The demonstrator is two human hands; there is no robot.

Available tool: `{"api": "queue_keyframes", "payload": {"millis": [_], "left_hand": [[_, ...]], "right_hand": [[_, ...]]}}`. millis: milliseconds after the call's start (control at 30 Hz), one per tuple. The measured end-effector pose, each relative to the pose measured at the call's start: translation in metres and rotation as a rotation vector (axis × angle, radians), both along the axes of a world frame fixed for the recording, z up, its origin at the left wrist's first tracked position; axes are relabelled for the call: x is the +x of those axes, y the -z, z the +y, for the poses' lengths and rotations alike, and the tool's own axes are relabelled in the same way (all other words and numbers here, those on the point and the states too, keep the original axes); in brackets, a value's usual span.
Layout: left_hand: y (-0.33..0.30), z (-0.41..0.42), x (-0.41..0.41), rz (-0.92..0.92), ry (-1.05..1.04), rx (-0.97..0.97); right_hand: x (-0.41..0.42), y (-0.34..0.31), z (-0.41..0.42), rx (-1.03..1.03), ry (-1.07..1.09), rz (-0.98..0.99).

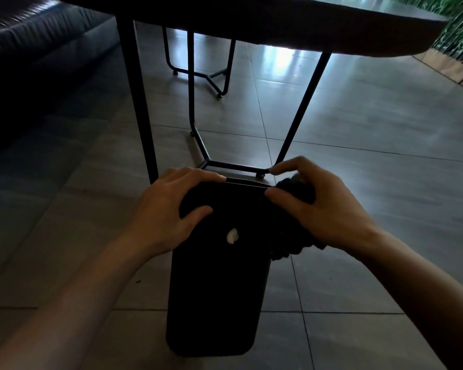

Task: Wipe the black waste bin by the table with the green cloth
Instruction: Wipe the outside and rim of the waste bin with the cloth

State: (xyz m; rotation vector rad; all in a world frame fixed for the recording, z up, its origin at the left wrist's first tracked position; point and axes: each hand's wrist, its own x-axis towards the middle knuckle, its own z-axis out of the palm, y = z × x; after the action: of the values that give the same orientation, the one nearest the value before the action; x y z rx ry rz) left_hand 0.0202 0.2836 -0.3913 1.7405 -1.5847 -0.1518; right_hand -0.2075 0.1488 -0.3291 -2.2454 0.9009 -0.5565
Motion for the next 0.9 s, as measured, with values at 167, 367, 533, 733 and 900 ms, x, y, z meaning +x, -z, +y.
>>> {"api": "queue_keyframes", "payload": {"millis": [167, 367, 533, 733, 900], "left_hand": [[0.004, -0.006, -0.001, 0.009, 0.003, -0.002], [0.002, -0.006, 0.003, 0.026, -0.035, 0.001], [0.002, -0.001, 0.007, 0.096, -0.031, 0.040], [0.000, -0.001, 0.012, 0.106, -0.044, 0.054], [-0.002, -0.001, 0.013, 0.118, -0.060, 0.054]], "right_hand": [[0.027, 0.019, 0.045, -0.161, -0.013, -0.404], [0.024, 0.119, 0.083, -0.765, -0.245, 0.227], [-0.011, 0.175, 0.105, -0.998, -0.588, 0.292], [0.018, 0.124, 0.056, -0.986, -0.238, 0.043], [0.044, 0.107, 0.044, -0.922, -0.047, -0.018]]}}
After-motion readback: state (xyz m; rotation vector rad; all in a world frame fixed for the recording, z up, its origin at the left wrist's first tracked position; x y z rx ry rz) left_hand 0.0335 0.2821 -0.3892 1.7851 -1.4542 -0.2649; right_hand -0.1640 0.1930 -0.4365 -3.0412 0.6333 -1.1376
